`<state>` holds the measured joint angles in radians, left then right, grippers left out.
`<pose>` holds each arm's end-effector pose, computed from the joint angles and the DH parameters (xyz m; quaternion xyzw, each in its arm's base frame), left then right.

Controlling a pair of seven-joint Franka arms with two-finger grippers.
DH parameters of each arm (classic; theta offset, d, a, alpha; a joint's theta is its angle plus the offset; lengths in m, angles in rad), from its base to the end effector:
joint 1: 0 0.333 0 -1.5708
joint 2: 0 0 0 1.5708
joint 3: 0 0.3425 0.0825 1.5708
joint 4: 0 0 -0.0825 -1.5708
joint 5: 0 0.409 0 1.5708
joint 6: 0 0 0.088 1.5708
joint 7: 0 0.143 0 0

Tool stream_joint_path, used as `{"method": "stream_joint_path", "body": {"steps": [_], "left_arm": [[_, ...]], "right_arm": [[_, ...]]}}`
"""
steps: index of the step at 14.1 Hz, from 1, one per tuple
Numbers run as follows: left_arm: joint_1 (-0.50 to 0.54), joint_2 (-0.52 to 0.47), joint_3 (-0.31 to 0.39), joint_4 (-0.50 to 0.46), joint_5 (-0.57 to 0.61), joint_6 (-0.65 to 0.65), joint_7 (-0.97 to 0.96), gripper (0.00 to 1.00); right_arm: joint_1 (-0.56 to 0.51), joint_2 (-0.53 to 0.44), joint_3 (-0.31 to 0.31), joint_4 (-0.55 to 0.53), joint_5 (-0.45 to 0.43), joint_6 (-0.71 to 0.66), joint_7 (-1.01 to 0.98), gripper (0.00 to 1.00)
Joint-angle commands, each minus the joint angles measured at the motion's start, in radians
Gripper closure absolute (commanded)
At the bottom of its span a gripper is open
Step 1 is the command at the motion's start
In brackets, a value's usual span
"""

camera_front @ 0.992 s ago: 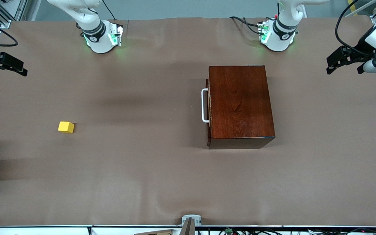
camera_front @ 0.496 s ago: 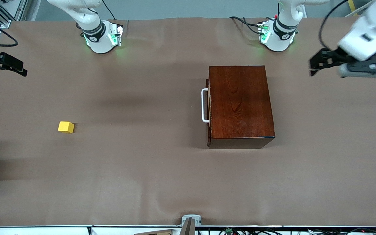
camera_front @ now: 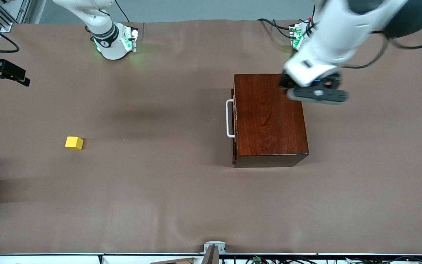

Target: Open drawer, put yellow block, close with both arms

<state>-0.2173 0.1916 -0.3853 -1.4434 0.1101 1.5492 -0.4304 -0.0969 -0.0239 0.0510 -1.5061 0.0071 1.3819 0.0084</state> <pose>0.5413 -0.3277 0.5674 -0.9956 0.0848 0.0218 0.0344 0.5471 -0.0236 0.6446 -0.9984 0.0267 0.0501 0.0039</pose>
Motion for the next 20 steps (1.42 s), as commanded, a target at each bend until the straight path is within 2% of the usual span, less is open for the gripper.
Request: {"method": "stream_joint_path", "body": {"steps": [1,5,10,13,20], "left_arm": [[-0.127,0.159,0.008,0.147,0.075,-0.015,-0.153,0.0],[-0.285,0.336,0.043,0.256,0.146,0.034,-0.33,0.0],[-0.615,0.506,0.343,0.389,0.14,0.057,-0.483,0.0],[-0.645,0.575,0.359,0.397,0.135,0.124,-0.566,0.0],[-0.675,0.649,0.373,0.38,0.144,0.088,-0.58,0.0]], "right_arm": [[-0.017,-0.021,0.01,-0.019,0.005,0.012,0.007,0.0],[-0.014,-0.019,0.01,-0.019,0.017,0.011,0.007,0.0],[-0.018,-0.019,0.01,-0.019,0.017,0.012,0.004,0.0],[-0.018,-0.019,0.01,-0.019,0.016,0.012,0.004,0.0],[-0.02,-0.018,0.01,-0.019,0.017,0.011,0.004,0.0]]}}
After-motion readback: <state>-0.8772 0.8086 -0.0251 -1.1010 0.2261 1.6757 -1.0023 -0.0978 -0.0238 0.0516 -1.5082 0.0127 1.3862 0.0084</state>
